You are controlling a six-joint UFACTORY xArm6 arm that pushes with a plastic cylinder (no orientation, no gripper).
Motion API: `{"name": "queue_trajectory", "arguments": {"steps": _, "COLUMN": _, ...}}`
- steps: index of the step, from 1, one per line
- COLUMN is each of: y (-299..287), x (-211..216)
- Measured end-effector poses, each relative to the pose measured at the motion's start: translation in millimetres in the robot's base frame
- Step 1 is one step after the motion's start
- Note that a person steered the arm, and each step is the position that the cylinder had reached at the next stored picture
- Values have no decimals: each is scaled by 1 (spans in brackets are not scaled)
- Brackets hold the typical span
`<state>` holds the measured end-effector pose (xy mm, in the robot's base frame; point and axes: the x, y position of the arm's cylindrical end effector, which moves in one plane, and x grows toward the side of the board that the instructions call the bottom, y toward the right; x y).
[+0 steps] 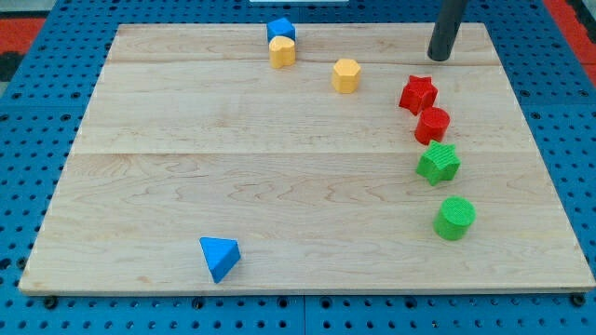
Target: Push the yellow blocks slightly towards left
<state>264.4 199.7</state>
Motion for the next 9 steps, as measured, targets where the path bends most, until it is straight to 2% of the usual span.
{"name": "queue_trajectory", "arguments": {"steps": 2, "y": -10, "x": -3}}
{"name": "queue_trajectory", "arguments": {"steps": 3, "y": -55, "x": 32}}
{"name": "queue_trajectory", "arguments": {"steps": 4, "y": -137, "x": 62}}
{"name": "queue_trajectory", "arguments": {"steps": 6, "y": -170, "x": 40}}
{"name": "queue_trajectory", "arguments": {"steps": 8, "y": -204, "x": 44}}
{"name": "queue_trajectory", "arguments": {"steps": 9, "y": -190, "x": 25}}
